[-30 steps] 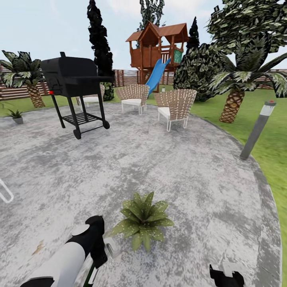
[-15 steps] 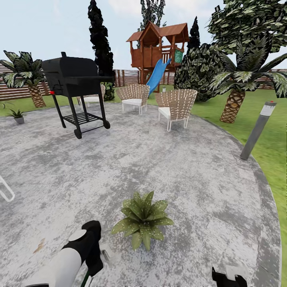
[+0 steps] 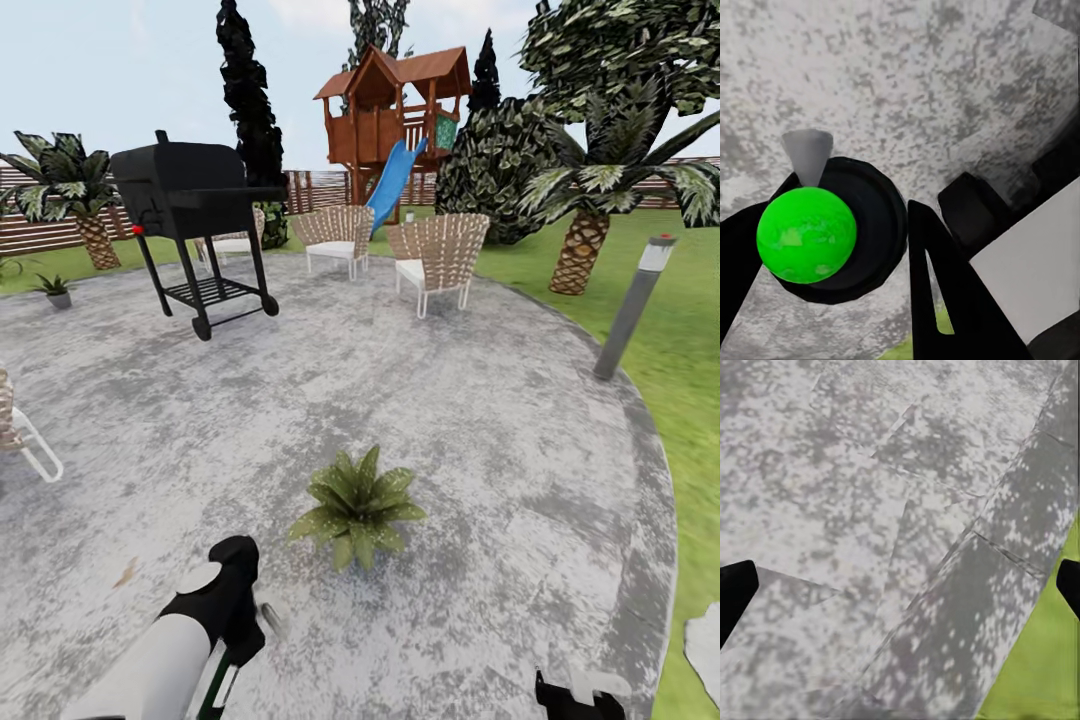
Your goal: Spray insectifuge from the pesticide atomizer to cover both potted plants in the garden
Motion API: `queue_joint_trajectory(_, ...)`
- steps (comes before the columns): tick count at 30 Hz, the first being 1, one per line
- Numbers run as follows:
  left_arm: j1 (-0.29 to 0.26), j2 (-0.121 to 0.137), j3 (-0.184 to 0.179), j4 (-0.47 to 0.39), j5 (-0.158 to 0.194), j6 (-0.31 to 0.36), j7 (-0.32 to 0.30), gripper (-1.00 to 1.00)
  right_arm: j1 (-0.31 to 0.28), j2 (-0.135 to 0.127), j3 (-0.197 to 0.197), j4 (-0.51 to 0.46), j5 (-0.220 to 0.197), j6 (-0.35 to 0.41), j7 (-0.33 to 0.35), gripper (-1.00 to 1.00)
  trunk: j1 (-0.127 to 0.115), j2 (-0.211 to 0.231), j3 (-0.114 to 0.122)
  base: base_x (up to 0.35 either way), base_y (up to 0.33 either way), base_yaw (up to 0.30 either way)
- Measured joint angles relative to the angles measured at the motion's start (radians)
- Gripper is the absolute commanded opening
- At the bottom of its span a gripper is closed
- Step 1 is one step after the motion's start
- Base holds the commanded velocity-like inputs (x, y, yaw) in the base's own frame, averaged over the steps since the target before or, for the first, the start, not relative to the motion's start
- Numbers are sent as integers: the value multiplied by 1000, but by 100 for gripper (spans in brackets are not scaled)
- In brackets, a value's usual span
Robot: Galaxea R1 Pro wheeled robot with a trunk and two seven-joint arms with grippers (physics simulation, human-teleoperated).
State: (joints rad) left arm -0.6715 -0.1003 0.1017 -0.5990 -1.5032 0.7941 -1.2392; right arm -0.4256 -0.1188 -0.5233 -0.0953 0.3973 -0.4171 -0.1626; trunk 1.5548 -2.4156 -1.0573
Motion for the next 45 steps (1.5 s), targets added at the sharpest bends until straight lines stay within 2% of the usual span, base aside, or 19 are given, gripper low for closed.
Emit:
queue_joint_trajectory(3, 0, -7, 2, -31, 11, 0, 1, -100, 0, 1, 1, 0, 1, -1, 0, 100, 0, 0, 0, -268, -147, 0)
queue_joint_trajectory(5, 0, -8, 6, -54, 39, 0, 4, -100, 0, 2, 1, 0, 1, -1, 0, 100, 0, 0, 0, -123, -229, 22)
queue_joint_trajectory(6, 0, -9, 9, -70, 70, 0, 13, -100, 0, 2, 1, 0, 2, 0, 1, 100, 0, 0, 0, -35, -252, 120)
queue_joint_trajectory(7, 0, -9, 9, -84, 139, -9, 62, -100, 0, 2, 2, 0, 3, -1, 1, 100, -1, 0, -1, -18, -246, 172)
queue_joint_trajectory(9, 0, -8, 9, -90, 221, -34, 137, -100, 0, 2, 2, 0, 7, -1, 5, 100, -1, 0, -2, -9, -209, 201)
queue_joint_trajectory(11, 1, -9, 7, -90, 327, -75, 221, -100, 0, 2, 3, 0, 17, -1, 29, 100, -1, 0, -4, -2, -130, 220)
queue_joint_trajectory(13, 2, -8, 6, -88, 381, -108, 255, -100, 0, 2, 3, 0, 21, -1, 53, 100, -1, 0, -6, -1, -50, 225)
queue_joint_trajectory(14, 4, -7, 5, -85, 418, -157, 273, -100, 0, 2, 4, 0, 23, -1, 76, 100, -1, 0, -6, 0, -15, 173)
queue_joint_trajectory(15, 6, -7, 6, -82, 437, -204, 280, -100, 0, 2, 5, 0, 27, -1, 89, 100, -1, 0, -7, 0, -8, 88)
queue_joint_trajectory(17, 15, -5, 9, -75, 468, -284, 285, -100, 0, 1, 15, -1, 50, -1, 102, 100, -1, 0, -8, 0, -4, 43)
queue_joint_trajectory(22, 57, 5, 12, -69, 573, -448, 288, -100, 0, 1, 78, -50, 142, -1, 111, 100, -1, 0, -8, 0, -1, 7)
queue_joint_trajectory(23, 58, 6, 14, -69, 581, -463, 288, -100, 0, 1, 82, -65, 148, -1, 115, 100, -1, 0, -8, 0, 0, 0)
queue_joint_trajectory(25, 61, 7, 21, -68, 592, -485, 288, -100, 0, 0, 91, -101, 158, 0, 179, 100, -1, 0, -8, -28, -12, 0)
queue_joint_trajectory(29, 61, 5, 24, -76, 596, -493, 304, -100, 0, -4, 92, -197, 167, 1, 407, 100, 0, 0, -8, -186, -121, 0)
queue_joint_trajectory(33, 61, 5, 24, -71, 597, -494, 343, -100, 0, -4, 93, -257, 167, 3, 542, 100, 0, 0, -8, -241, -163, 0)
queue_joint_trajectory(37, 62, 5, 24, -70, 598, -495, 354, -100, 0, -6, 93, -310, 164, 5, 698, 100, 0, 0, -8, -223, -152, 0)
queue_joint_trajectory(40, 61, 5, 24, -70, 598, -502, 356, -100, 0, -6, 93, -334, 163, 6, 766, 100, 0, 0, -8, -66, -40, 0)
queue_joint_trajectory(42, 61, 5, 24, -70, 597, -532, 356, -100, -1, -6, 104, -339, 164, 6, 778, 100, -1, 0, -8, -14, -9, 0)
queue_joint_trajectory(45, 61, 5, 24, -69, 596, -566, 357, -100, -1, -6, 161, -341, 173, 6, 782, 100, -1, 0, -8, -3, -2, 0)
